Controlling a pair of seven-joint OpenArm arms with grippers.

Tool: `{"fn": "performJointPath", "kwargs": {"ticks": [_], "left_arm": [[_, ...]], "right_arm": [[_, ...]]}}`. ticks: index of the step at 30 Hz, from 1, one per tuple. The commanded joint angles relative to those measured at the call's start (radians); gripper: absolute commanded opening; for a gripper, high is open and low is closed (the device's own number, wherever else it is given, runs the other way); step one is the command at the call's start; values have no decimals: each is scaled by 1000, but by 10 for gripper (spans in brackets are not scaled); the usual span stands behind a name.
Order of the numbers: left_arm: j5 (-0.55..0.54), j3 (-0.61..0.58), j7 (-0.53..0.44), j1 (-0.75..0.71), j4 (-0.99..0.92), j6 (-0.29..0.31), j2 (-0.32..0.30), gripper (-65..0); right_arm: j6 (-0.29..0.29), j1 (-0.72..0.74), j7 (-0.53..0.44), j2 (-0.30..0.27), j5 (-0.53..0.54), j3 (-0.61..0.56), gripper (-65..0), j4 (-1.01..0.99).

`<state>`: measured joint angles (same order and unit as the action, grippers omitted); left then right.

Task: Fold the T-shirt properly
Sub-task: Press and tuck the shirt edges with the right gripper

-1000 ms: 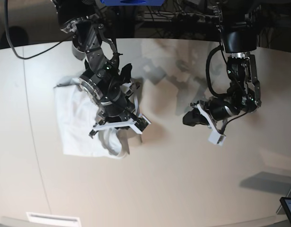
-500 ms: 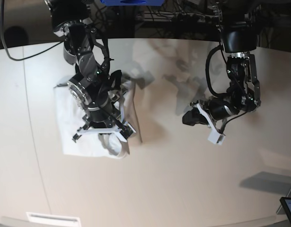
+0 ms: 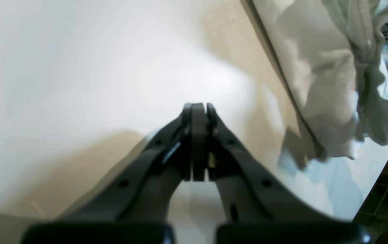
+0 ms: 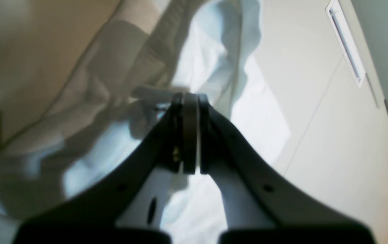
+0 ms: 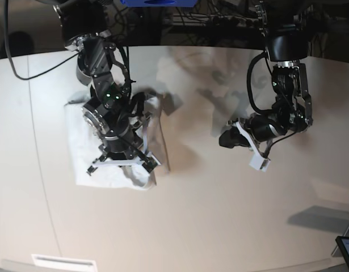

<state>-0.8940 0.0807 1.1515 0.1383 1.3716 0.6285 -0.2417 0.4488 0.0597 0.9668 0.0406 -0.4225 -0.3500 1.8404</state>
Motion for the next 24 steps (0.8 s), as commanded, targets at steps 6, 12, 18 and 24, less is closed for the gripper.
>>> {"fn": "performJointPath", "kwargs": {"ticks": [6, 12, 18, 24], "left_arm": [[-21, 6, -21, 19, 18, 4, -11, -650], [-21, 6, -21, 19, 15, 4, -9, -650], [-21, 6, -23, 21, 15, 4, -9, -650], [-21, 6, -23, 27, 15, 4, -9, -650]], "right_arm": [[-3, 24, -87, 0, -8, 72, -638, -90], [-3, 19, -99, 14, -8, 68, -638, -117], [-3, 18, -101, 48, -8, 56, -640, -112], [-3, 19, -99, 51, -8, -40, -640, -115]]}}
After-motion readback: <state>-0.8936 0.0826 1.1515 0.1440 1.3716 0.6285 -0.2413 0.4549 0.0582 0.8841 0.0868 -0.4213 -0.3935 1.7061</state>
